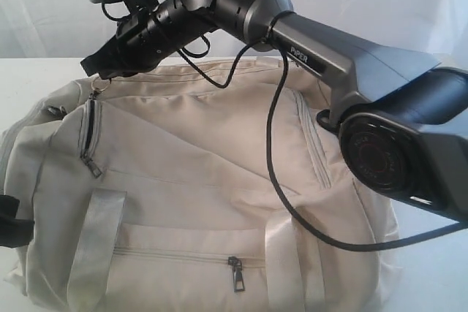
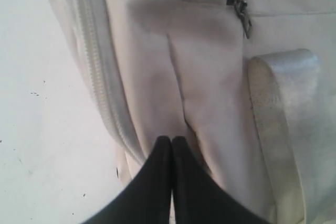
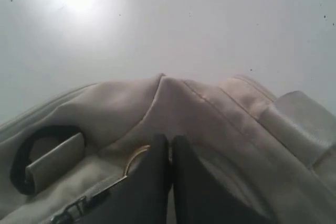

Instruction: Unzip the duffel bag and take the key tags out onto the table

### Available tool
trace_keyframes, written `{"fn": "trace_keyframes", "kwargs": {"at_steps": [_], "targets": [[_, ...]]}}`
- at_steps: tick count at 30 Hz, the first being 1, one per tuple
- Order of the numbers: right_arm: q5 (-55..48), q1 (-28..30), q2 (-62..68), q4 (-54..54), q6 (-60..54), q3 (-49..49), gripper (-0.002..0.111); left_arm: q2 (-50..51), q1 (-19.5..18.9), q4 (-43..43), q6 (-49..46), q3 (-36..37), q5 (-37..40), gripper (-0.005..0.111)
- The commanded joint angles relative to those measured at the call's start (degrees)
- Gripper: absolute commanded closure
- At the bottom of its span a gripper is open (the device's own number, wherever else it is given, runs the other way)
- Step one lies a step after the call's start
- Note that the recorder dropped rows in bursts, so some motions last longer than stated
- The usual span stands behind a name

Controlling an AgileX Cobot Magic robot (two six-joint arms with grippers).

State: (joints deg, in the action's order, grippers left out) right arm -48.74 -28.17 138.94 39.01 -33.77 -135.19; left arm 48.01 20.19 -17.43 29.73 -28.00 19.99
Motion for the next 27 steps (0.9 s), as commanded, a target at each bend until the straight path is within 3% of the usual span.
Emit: {"fn": "trace_keyframes", "kwargs": {"at_steps": [1,10,12,14,15,17,21,24,25,27], "targets": [[-1.06,2.53,0.44,0.11,1.47,-0.28,0.108,-2.90,-0.05,0.64,0.00,-0.10,1.90,0.107],[-6.87,2.80,0.31,5.05,-2.19,-0.28,0.108,-7.00,-0.05,2.04,-2.37,-2.72,2.23,0.107],[-7.97,2.80,0.11,5.43,-2.43,-0.28,0.108,-7.00,-0.05,2.04,-4.68,-4.45,1.93,0.100],[-9.93,2.80,-0.27,5.69,-2.43,-0.28,0.108,-5.49,-0.05,2.04,-8.27,-5.66,-2.67,0.073],[-10.35,2.80,-0.82,5.72,-2.43,-0.28,0.108,-3.41,-0.05,2.04,-9.01,-5.66,-6.95,0.050],[-10.47,2.80,-1.81,6.60,-2.43,-0.28,0.108,1.95,-0.05,2.04,-9.01,-5.66,-9.11,0.032],[-10.78,2.80,-3.87,6.88,-3.08,-0.28,0.108,12.82,-0.05,2.04,-9.01,-5.80,-17.78,0.035],[-11.37,2.80,-4.24,7.06,-3.46,-0.28,0.108,19.17,-0.05,2.04,-9.01,-6.09,-18.87,0.035],[-11.49,2.80,-4.23,7.06,-3.46,-0.28,0.108,20.31,-0.05,2.04,-9.01,-6.09,-18.86,0.039],[-11.49,2.80,-4.23,7.06,-3.85,-0.28,0.108,21.15,-0.05,2.04,-8.48,-6.09,-18.40,0.059]]}}
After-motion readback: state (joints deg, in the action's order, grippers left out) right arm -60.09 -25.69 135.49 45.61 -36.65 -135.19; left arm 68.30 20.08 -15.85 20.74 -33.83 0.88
